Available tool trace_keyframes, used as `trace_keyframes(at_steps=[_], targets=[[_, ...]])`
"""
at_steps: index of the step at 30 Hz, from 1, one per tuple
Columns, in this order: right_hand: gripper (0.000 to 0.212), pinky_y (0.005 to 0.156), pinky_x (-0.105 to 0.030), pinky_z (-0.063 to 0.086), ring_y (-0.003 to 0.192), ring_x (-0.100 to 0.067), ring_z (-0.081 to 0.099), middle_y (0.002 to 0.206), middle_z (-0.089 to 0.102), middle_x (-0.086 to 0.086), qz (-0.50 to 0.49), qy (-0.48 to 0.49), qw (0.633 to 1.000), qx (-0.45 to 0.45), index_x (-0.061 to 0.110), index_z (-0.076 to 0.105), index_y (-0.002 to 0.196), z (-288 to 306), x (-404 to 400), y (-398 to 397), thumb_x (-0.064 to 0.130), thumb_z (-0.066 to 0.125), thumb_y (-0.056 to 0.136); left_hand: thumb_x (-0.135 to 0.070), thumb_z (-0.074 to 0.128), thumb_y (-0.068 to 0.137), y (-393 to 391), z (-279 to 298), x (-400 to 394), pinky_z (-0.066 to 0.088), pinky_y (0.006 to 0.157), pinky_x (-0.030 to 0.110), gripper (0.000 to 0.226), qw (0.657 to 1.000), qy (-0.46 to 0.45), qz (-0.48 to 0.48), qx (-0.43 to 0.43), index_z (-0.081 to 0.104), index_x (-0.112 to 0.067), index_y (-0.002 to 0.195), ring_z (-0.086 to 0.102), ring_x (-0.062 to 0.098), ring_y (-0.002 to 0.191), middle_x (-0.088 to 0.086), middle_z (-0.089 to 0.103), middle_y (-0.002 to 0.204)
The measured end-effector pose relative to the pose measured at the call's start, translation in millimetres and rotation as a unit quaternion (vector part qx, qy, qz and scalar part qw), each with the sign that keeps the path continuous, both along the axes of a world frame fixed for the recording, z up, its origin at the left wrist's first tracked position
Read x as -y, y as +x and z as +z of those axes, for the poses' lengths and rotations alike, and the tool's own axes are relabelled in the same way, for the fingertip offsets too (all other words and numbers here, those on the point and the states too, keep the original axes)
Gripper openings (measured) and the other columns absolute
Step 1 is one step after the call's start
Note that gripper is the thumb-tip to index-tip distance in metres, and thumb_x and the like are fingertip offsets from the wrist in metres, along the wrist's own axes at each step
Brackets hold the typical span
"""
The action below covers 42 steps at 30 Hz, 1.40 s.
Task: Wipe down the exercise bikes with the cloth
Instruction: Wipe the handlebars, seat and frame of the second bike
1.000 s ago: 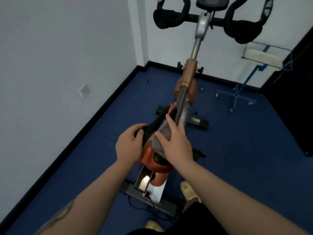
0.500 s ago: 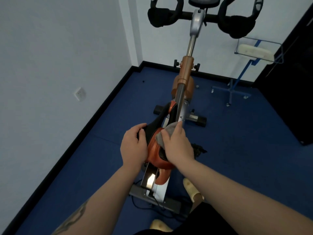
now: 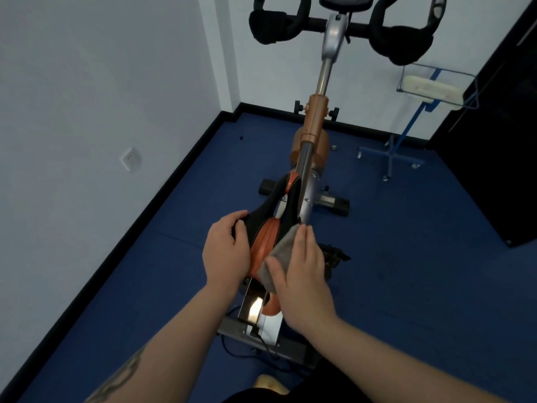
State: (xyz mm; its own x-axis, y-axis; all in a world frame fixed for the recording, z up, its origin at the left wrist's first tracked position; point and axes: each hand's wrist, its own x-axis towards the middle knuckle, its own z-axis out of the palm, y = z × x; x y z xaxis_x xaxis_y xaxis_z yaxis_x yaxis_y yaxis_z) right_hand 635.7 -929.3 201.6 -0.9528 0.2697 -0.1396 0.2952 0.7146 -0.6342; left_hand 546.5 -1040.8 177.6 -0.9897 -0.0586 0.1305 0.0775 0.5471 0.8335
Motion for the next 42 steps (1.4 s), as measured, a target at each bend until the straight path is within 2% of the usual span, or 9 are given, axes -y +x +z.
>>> trace_keyframes(at_steps=[7,12,16,19,24,31,36,39,42], targets=[[0.070,0.096,-0.043,0.047,0.122,-0.029,0.053,0.145,0.046,-0.012,-0.087,-0.100,0.986,0.105,0.016,0.006,0.155,7.0,-28.7,-73.5,0.053,0.030,0.101,-0.022,0.047,0.100,1.3,1.6,-2.2,0.035,0.074,0.009,0.026,1.000,0.000,0.012,0.003,0.066,-0.034,0.113,0.050,-0.015,0.095,-0.021,0.059,0.103],[0.078,0.105,-0.042,0.043,0.135,-0.020,0.040,0.155,0.032,-0.001,-0.132,-0.176,0.976,-0.005,0.028,0.008,0.153,-2.4,-7.8,-13.2,0.060,0.046,0.092,-0.022,0.048,0.099,1.5,0.4,-1.9,0.038,0.075,0.013,0.027,1.000,-0.002,0.015,0.001,0.067,-0.034,0.113,0.054,-0.001,0.099,-0.018,0.061,0.105],[0.065,0.098,-0.041,0.045,0.116,-0.027,0.055,0.126,0.055,-0.006,-0.125,-0.155,0.972,0.123,0.012,0.037,0.140,-1.0,-28.5,-71.7,0.061,0.034,0.097,-0.022,0.048,0.099,0.6,-0.9,-1.9,0.039,0.076,0.015,0.026,1.000,-0.007,0.017,0.003,0.066,-0.033,0.112,0.055,0.000,0.099,-0.017,0.062,0.104],[0.070,0.102,-0.041,0.042,0.121,-0.034,0.053,0.134,0.054,-0.018,-0.120,-0.156,0.965,0.176,0.004,0.031,0.144,6.4,-37.7,-108.8,0.058,0.030,0.099,-0.023,0.047,0.098,0.5,-1.3,-2.5,0.041,0.078,0.016,0.026,1.000,-0.006,0.028,0.008,0.068,-0.031,0.113,0.056,-0.001,0.100,-0.015,0.065,0.108],[0.074,0.095,-0.040,0.046,0.121,-0.033,0.054,0.143,0.047,-0.013,-0.050,-0.079,0.991,0.095,0.008,0.020,0.149,-5.1,-32.9,-75.5,0.060,0.031,0.097,-0.023,0.049,0.095,1.0,2.7,-6.0,0.041,0.079,0.016,0.026,0.999,-0.005,0.047,0.008,0.069,-0.032,0.108,0.057,-0.001,0.098,-0.017,0.066,0.104],[0.059,0.103,-0.032,0.038,0.132,-0.027,0.044,0.150,0.039,-0.015,-0.159,-0.224,0.962,-0.012,0.007,0.023,0.150,-13.8,-52.2,-159.4,0.040,0.037,0.103,-0.022,0.050,0.097,3.7,6.3,-14.0,0.041,0.081,0.021,0.024,0.993,-0.029,0.109,0.040,0.069,-0.032,0.108,0.056,0.002,0.102,-0.017,0.065,0.105],[0.058,0.120,-0.039,0.013,0.148,-0.025,0.008,0.161,0.017,-0.002,0.095,0.012,0.988,-0.117,0.020,0.032,0.151,-29.5,-62.9,-142.0,0.048,0.030,0.100,-0.027,0.046,0.099,6.3,6.5,-19.4,0.043,0.081,0.026,0.024,0.980,-0.026,0.184,0.069,0.068,-0.031,0.108,0.057,0.005,0.102,-0.015,0.065,0.106],[0.049,0.115,-0.042,0.025,0.134,-0.025,0.038,0.137,0.054,-0.005,0.214,0.077,0.968,-0.102,0.014,0.063,0.125,-20.4,-90.3,-184.5,0.044,0.031,0.103,-0.029,0.043,0.101,8.1,7.7,-25.9,0.045,0.073,0.023,0.024,0.966,0.000,0.242,0.090,0.067,-0.032,0.105,0.058,0.003,0.096,-0.015,0.065,0.103],[0.057,0.099,-0.044,0.038,0.104,-0.027,0.058,0.104,0.068,-0.007,0.249,0.149,0.954,-0.073,0.013,0.070,0.098,-5.1,-89.3,-202.5,0.043,0.022,0.102,-0.031,0.041,0.102,10.2,10.1,-32.5,0.040,0.064,0.017,0.024,0.949,0.018,0.299,0.099,0.065,-0.035,0.102,0.057,-0.002,0.089,-0.018,0.063,0.098]])
